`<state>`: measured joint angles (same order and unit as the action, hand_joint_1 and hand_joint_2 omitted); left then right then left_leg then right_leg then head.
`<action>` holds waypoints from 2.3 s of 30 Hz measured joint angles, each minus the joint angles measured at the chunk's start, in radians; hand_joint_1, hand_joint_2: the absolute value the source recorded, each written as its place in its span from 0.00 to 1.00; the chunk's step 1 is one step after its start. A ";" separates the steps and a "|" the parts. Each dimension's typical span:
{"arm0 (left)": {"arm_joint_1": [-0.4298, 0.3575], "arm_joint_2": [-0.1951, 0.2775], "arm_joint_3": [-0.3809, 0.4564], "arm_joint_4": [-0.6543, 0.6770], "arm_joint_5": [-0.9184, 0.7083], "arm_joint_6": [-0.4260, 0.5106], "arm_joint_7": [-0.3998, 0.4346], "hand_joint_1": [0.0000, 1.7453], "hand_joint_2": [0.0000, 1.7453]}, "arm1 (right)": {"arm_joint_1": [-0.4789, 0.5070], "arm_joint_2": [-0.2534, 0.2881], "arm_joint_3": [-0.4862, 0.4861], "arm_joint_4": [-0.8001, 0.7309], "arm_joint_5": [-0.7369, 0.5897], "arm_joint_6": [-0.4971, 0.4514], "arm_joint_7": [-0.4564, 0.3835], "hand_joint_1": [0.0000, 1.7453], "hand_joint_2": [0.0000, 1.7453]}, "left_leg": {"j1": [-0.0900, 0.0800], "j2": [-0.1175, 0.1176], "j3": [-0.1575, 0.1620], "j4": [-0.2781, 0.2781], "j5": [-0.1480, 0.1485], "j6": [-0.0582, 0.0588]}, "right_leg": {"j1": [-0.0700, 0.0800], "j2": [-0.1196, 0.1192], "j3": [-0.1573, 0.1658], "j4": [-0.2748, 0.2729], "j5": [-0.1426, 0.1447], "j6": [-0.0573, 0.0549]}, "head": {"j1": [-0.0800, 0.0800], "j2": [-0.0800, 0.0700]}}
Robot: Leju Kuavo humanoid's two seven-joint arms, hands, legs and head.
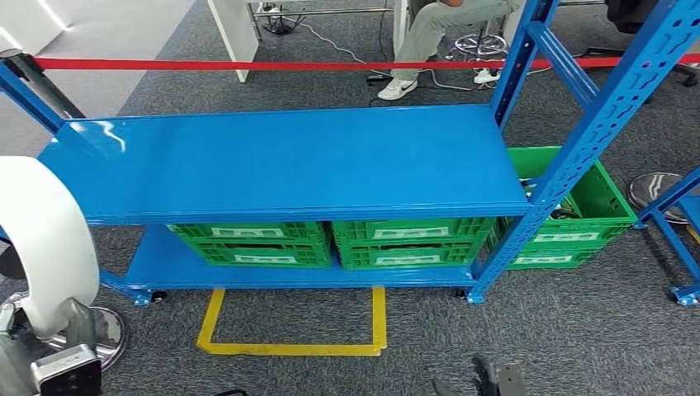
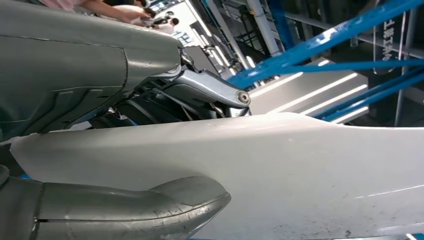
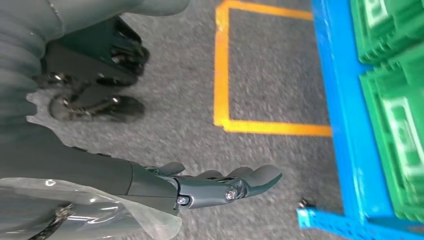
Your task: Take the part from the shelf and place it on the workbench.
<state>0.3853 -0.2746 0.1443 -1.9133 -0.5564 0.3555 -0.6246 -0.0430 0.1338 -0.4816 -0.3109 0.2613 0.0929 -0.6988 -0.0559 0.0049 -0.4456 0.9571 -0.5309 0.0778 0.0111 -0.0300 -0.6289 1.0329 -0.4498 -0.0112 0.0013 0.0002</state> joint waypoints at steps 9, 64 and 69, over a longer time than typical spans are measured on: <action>0.004 -0.008 -0.019 0.004 0.003 -0.004 -0.005 1.00 1.00 | 0.033 0.000 -0.006 -0.042 0.021 0.016 -0.001 0.00 1.00 | 0.041 0.020 -0.101 -0.009 0.090 -0.045 | -0.048 0.016 0.021 0.173 -0.089 0.078 | 0.004 0.000; 0.000 -0.002 -0.013 0.026 0.000 -0.009 -0.025 1.00 1.00 | 0.046 0.010 -0.017 -0.092 0.017 0.011 0.000 0.00 1.00 | 0.066 -0.002 -0.050 0.009 0.025 -0.055 | -0.031 0.030 -0.027 0.068 -0.104 0.057 | 0.041 0.000; -0.001 -0.003 -0.007 0.029 -0.002 -0.017 -0.025 1.00 1.00 | 0.044 0.011 -0.017 -0.092 0.019 0.010 0.000 0.00 1.00 | 0.041 0.007 -0.130 0.013 0.089 -0.040 | -0.025 0.030 -0.004 0.253 -0.134 0.043 | 0.046 0.000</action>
<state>0.3845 -0.2776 0.1375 -1.8840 -0.5581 0.3382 -0.6493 0.0013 0.1449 -0.4982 -0.4028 0.2807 0.1028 -0.6989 -0.0146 0.0115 -0.5757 0.9697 -0.4422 0.0374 -0.0137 -0.0005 -0.6331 1.2859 -0.5835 0.0314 0.0473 0.0003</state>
